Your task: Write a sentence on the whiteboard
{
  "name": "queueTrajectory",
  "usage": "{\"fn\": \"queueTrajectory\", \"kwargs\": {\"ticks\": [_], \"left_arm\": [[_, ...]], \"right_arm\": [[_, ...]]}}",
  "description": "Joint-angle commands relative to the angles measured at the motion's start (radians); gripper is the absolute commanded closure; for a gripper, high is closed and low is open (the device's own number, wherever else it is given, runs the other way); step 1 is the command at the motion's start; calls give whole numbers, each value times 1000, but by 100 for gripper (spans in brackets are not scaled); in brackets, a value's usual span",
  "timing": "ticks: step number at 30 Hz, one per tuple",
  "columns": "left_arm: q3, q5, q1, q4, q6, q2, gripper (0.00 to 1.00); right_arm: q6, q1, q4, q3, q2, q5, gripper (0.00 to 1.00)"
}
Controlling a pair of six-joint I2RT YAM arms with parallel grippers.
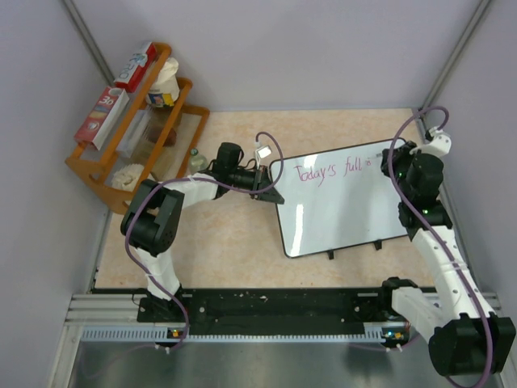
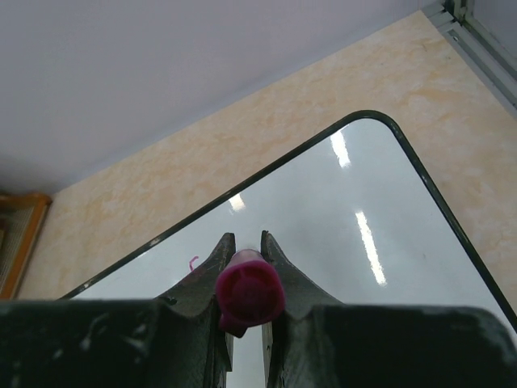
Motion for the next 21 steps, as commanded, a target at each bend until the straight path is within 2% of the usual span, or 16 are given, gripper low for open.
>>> {"fn": "queueTrajectory", "kwargs": {"ticks": [1,21], "left_arm": [[-33,25,-22,-49,98,-18,100],[-39,31,-22,-41,93,-20,100]], "right_arm": [[-13,-11,33,47,-44,45,100],[-20,-15,65,107,84,128,100]]}}
